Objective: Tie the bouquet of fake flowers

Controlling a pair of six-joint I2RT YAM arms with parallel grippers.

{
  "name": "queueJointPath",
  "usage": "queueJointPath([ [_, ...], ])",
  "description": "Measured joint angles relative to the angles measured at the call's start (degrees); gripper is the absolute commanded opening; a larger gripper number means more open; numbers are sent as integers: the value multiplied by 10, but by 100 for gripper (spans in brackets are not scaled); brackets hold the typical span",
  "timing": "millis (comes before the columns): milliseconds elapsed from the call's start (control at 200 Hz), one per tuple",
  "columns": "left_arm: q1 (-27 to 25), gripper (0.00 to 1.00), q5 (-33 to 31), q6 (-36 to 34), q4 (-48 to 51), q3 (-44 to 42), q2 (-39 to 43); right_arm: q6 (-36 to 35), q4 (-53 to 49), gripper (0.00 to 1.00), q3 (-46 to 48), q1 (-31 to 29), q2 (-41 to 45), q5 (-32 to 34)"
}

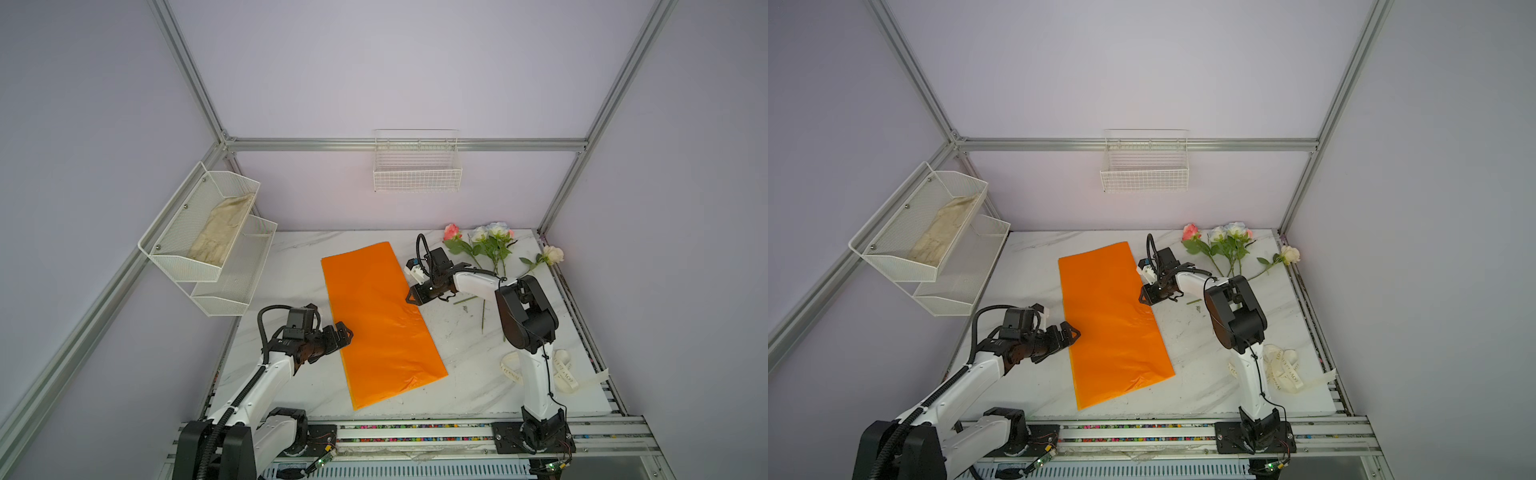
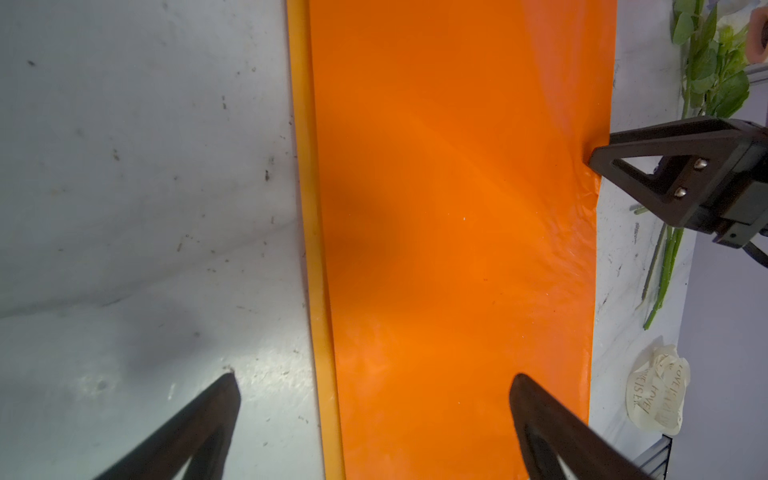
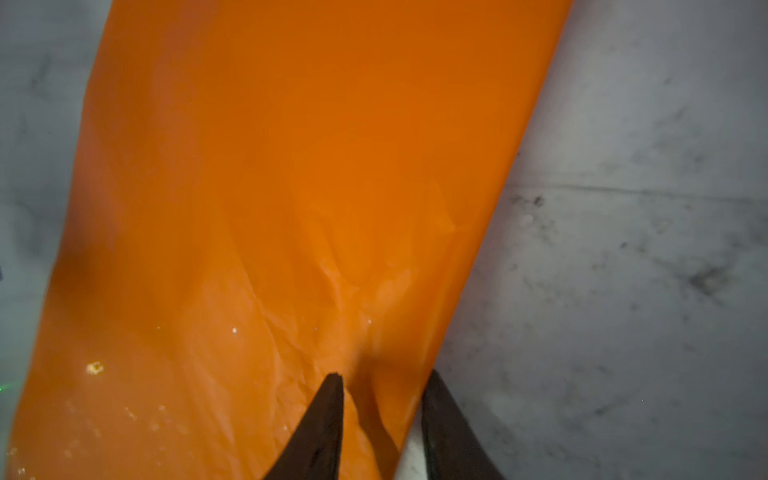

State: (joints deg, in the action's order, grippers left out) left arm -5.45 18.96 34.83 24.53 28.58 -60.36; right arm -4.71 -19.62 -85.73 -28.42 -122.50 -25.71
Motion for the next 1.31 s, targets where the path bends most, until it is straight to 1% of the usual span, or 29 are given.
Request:
queueJointPath([
  [25,0,100,2,0,-1,0,-2,3,4,59,8,1,7,7],
  [80,0,100,4,0,-3,0,-5,24,9,60,24,5,22,30],
  [90,0,100,4,0,-4,0,-6,24,10,63,28,6,25,36],
  [110,0,100,5,0,-5,0,-8,31,12,65,37,9,31,43],
  [190,0,100,9,0,-11,0,-13,53,24,66,69,29,55,69],
  [285,0,100,13,0,-16,0,-19,80,31,66,104,68,80,96],
  [415,-3,100,16,1,-23,0,-24,107,42,65,143,125,106,107],
  [510,-3,100,19,1,-28,0,-25,125,52,65,184,154,136,121],
  [635,-3,100,19,1,-28,0,-25,145,48,65,254,176,194,144],
  [710,-3,100,19,1,-30,0,-25,161,35,65,280,185,220,161],
  [820,-3,99,19,1,-34,0,-32,190,16,64,291,193,236,206],
  [910,-4,99,21,1,-35,0,-41,206,6,60,291,195,245,242],
  [995,-4,99,21,1,-35,0,-43,213,2,57,292,195,264,260],
  [1095,-4,98,20,1,-35,0,-42,216,9,55,299,194,319,252],
  [1200,-4,96,21,2,-36,0,-38,216,37,50,313,187,394,187],
  [1305,-4,93,28,6,-41,0,-37,220,68,50,321,156,425,131],
])
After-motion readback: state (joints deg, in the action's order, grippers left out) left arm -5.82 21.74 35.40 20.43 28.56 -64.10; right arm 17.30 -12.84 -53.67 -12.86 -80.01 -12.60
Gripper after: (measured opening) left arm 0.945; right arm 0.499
